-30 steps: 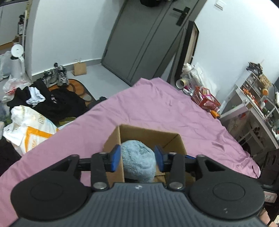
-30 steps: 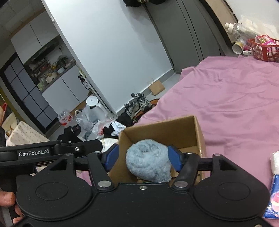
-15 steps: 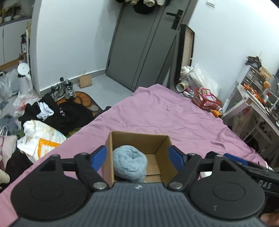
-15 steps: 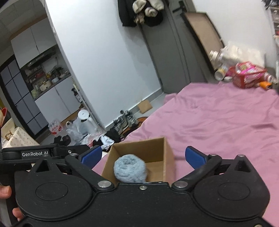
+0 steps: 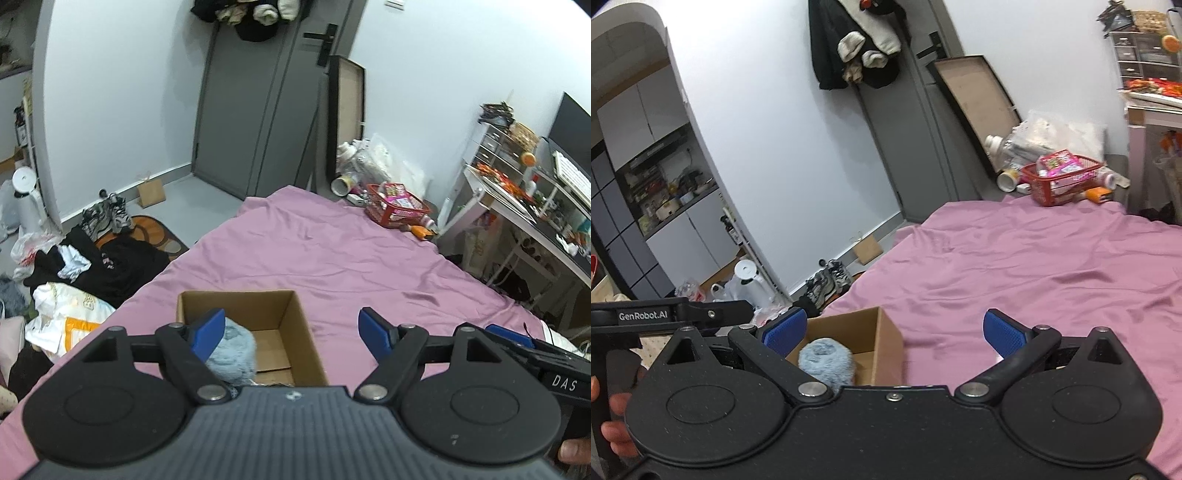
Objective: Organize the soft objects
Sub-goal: 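Lower the grey plush into the box and open both grippers, then move both grippers to the white tissue and the blue tissue pack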
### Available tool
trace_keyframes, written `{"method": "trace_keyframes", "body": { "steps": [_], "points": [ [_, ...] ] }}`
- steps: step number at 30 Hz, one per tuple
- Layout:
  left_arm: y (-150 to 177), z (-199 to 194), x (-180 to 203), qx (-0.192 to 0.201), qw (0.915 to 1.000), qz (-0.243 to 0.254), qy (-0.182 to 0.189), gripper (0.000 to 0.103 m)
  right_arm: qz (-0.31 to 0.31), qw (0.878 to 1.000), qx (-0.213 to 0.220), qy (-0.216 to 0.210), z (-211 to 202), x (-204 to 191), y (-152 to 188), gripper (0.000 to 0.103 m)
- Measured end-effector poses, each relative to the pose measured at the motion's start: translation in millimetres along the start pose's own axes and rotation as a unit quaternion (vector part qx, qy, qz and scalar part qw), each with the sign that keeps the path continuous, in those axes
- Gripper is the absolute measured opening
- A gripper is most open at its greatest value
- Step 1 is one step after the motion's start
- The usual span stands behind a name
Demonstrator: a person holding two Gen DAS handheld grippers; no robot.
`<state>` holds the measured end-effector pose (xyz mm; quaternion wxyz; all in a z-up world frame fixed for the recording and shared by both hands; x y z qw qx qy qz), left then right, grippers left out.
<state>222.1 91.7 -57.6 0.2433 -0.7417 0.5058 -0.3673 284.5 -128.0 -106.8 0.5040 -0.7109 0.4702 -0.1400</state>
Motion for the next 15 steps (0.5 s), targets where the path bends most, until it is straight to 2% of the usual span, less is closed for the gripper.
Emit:
{"method": "trace_keyframes", "body": {
  "steps": [15],
  "points": [
    [13.2, -2.1, 35.5, -0.016, 0.9993, 0.030, 0.017, 0.078, 0.015, 0.999, 0.005, 0.034, -35.0, 43.5, 14.4, 0.103]
  ]
}}
Point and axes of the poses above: each gripper's, at about its wrist camera, not at the fingertips, and z roughly the way its jaws point, x to its right, y to its underside, the point moved 6 cm from there along z, roughly the way its jaws point, and after that the axes turned 6 degrees about -z, right-handed, at the moved point
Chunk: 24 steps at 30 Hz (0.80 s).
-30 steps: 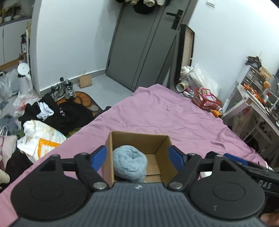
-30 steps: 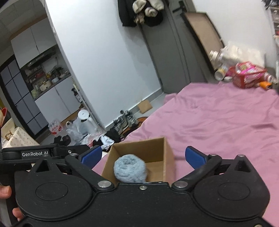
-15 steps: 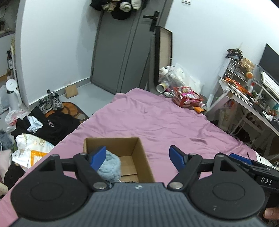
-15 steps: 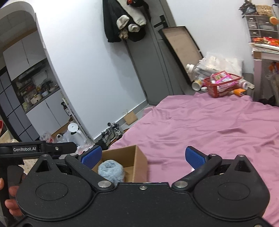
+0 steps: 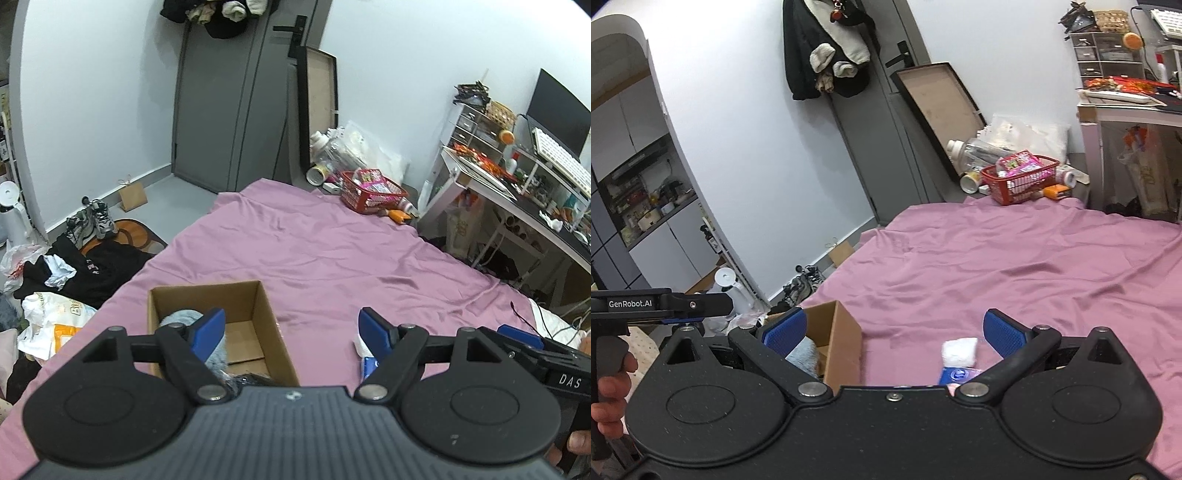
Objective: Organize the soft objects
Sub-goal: 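Move both grippers to the white tissue and the blue tissue pack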
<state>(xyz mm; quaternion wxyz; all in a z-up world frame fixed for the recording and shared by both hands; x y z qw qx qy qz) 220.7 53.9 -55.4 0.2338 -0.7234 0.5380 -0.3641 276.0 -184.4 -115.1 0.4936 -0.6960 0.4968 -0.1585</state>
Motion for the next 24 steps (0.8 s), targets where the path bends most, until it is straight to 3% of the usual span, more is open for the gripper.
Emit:
{"method": "trace_keyframes", "body": {
  "steps": [18, 24],
  "points": [
    [37.6, 53.6, 58.5, -0.066, 0.9946, 0.068, 0.041, 0.078, 0.119, 0.991, -0.055, 0.024, 10.5, 75.2, 48.8, 0.103],
    [49.3, 81.6, 73.2, -0.087, 0.9932, 0.062, 0.048, 0.078, 0.146, 0.987, -0.055, 0.029, 17.5, 99.8, 61.9, 0.102]
  ]
}}
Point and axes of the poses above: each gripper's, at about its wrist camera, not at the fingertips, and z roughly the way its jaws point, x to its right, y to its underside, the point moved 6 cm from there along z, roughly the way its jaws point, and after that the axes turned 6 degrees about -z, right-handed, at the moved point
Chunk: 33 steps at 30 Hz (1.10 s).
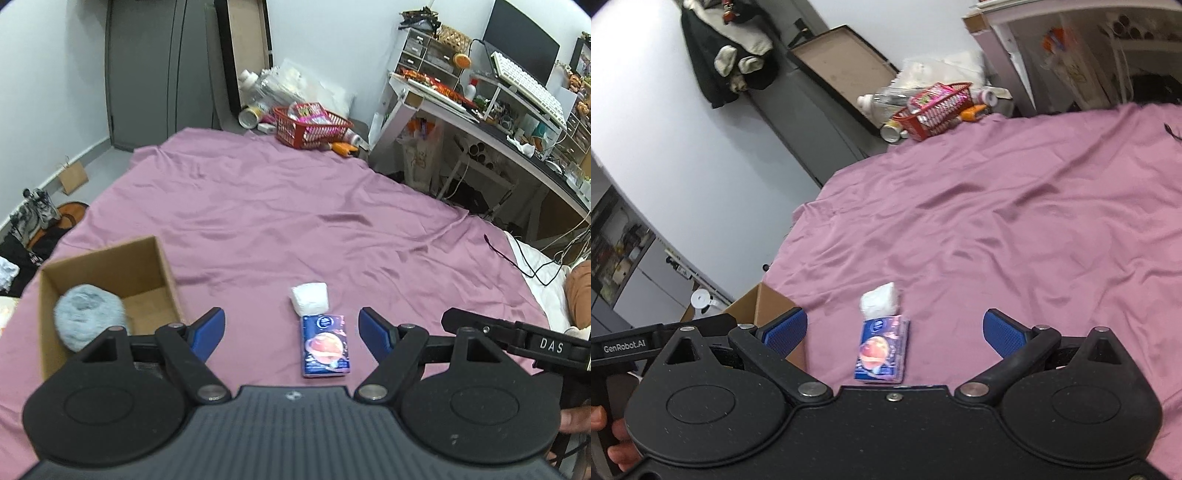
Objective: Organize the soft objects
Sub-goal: 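Move both grippers to the white tissue and the blue tissue pack, then grasp the white tissue with the left gripper while the right grasps the blue tissue pack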
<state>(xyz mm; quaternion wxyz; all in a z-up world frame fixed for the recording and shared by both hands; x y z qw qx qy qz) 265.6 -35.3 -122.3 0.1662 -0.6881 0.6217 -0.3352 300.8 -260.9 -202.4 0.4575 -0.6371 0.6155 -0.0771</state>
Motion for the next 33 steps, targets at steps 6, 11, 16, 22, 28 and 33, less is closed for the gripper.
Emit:
{"method": "trace_keyframes", "body": {
  "steps": [6, 11, 16, 22, 28, 33],
  "points": [
    [2.0, 27.5, 7.7, -0.007, 0.9999, -0.012, -0.005, 0.078, 0.017, 1.000, -0.004, -0.010, 8.0, 18.5, 3.0, 0.096],
    [3.3, 43.7, 11.7, -0.017, 0.9996, -0.023, 0.004, 0.073, 0.022, 0.999, -0.019, -0.030, 21.6, 24.0, 5.0, 0.082],
    [9.8, 66.1, 12.5, -0.054, 0.9974, -0.040, 0.024, 0.055, 0.026, 0.997, -0.045, -0.050, 41.3, 24.7, 10.2, 0.073],
    [11.1, 87.8, 4.5, -0.070, 0.9960, -0.053, 0.017, 0.042, 0.031, 0.995, -0.070, -0.071, 63.5, 21.3, 18.8, 0.070],
    [21.6, 115.3, -4.3, -0.117, 0.9907, -0.069, 0.008, 0.019, 0.020, 0.991, -0.102, -0.084, 83.6, 12.5, 34.6, 0.065],
    [25.9, 131.3, -10.1, -0.133, 0.9884, -0.073, 0.001, 0.011, 0.027, 0.988, -0.118, -0.095, 97.4, 11.9, 38.0, 0.060]
  ]
}}
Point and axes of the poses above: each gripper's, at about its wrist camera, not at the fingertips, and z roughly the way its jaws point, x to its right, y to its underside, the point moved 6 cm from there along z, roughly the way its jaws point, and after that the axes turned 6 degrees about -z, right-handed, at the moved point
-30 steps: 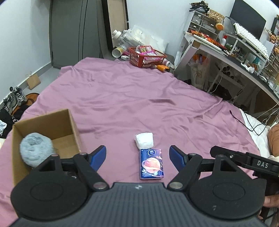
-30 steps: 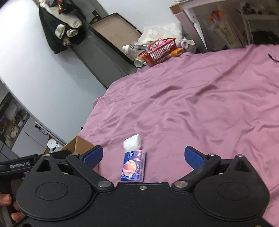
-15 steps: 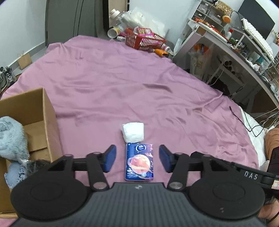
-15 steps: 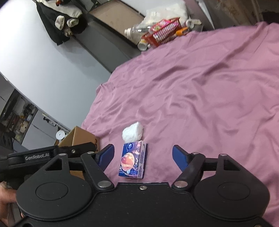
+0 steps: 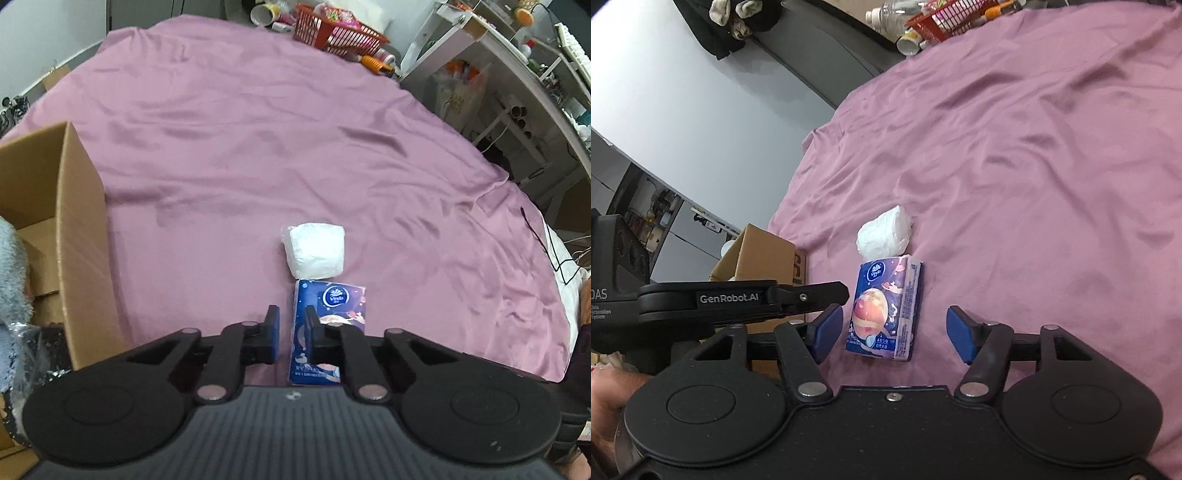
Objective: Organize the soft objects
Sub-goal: 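Grasp the white tissue with the left gripper while the right grasps the blue tissue pack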
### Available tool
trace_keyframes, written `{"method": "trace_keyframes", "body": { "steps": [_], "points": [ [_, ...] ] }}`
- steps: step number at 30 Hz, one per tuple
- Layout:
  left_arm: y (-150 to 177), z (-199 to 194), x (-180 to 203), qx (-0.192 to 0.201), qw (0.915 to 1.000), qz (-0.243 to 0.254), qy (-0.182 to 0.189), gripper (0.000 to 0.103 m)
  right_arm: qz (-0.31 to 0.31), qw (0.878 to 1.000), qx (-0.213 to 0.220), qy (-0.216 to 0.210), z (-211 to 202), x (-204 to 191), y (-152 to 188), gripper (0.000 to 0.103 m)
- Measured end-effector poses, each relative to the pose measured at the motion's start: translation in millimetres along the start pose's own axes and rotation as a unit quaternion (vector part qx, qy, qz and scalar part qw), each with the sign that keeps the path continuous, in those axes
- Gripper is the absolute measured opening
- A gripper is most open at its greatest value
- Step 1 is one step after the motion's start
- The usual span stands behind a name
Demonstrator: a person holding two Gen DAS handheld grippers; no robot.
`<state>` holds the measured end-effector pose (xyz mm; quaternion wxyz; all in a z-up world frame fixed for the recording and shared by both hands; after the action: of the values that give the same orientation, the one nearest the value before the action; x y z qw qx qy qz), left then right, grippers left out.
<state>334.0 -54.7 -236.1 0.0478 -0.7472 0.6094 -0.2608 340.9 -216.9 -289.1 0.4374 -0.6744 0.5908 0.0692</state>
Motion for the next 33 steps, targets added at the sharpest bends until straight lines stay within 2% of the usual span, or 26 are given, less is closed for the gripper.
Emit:
{"method": "trace_keyframes", "body": {
  "steps": [9, 12, 14, 16, 18, 19, 20, 23, 29, 31, 32, 33],
  "points": [
    [-16.7, 11.5, 3.6, 0.005, 0.9997, -0.020, 0.013, 0.012, 0.020, 0.999, -0.020, -0.027, 20.5, 6.4, -1.5, 0.058],
    [-26.7, 18.2, 5.1, -0.001, 0.9993, -0.036, 0.012, 0.024, 0.015, 0.999, -0.028, -0.025, 24.6, 4.6, -1.3, 0.058],
    [-32.7, 22.8, 6.6, -0.003, 0.9993, -0.036, 0.001, 0.041, 0.011, 0.999, -0.031, -0.021, 28.0, 3.0, -0.2, 0.058],
    [-38.4, 26.5, 11.5, -0.001, 0.9995, -0.030, -0.002, 0.051, 0.010, 0.999, -0.033, -0.021, 31.6, 0.9, 0.8, 0.058],
    [-42.6, 30.1, 16.8, -0.002, 0.9997, -0.024, 0.000, 0.056, 0.003, 0.999, -0.033, -0.018, 34.8, -0.2, 1.1, 0.053],
    [-44.4, 32.6, 19.2, -0.002, 0.9998, -0.022, -0.002, 0.059, 0.002, 0.999, -0.036, -0.017, 36.7, 0.3, 1.9, 0.041],
    [-45.4, 35.5, 20.8, -0.002, 0.9998, -0.021, -0.006, 0.061, 0.005, 0.999, -0.040, -0.016, 39.1, 1.9, 2.0, 0.037],
    [-45.0, 44.8, 25.2, -0.003, 0.9997, -0.016, -0.019, 0.061, 0.021, 0.999, -0.040, -0.024, 37.2, 8.1, 0.1, 0.028],
    [-32.6, 56.2, 30.8, -0.012, 0.9994, 0.005, -0.033, 0.059, 0.031, 0.999, -0.021, -0.001, 20.7, 16.6, -0.6, 0.026],
    [-29.2, 57.0, 31.5, -0.010, 0.9994, 0.006, -0.032, 0.054, 0.033, 0.999, -0.016, 0.006, 15.7, 18.0, -0.3, 0.025],
    [-28.1, 56.6, 31.5, -0.007, 0.9994, 0.007, -0.032, 0.042, 0.033, 0.999, -0.013, 0.010, 13.0, 18.4, -0.3, 0.025],
    [-27.1, 56.1, 31.5, -0.006, 0.9994, 0.007, -0.032, 0.040, 0.033, 0.999, -0.009, 0.014, 9.5, 19.4, 0.1, 0.025]
  ]
}}
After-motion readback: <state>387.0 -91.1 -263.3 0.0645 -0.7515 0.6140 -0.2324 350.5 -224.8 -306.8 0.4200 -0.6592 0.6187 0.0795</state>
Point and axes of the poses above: each gripper's, at about its wrist camera, not at the fingertips, and z roughly the way its jaws point, x to its right, y to its underside, the point moved 6 cm from there along z, roughly the way its jaws point, and after that the axes turned 6 degrees about -z, right-handed, at the moved point
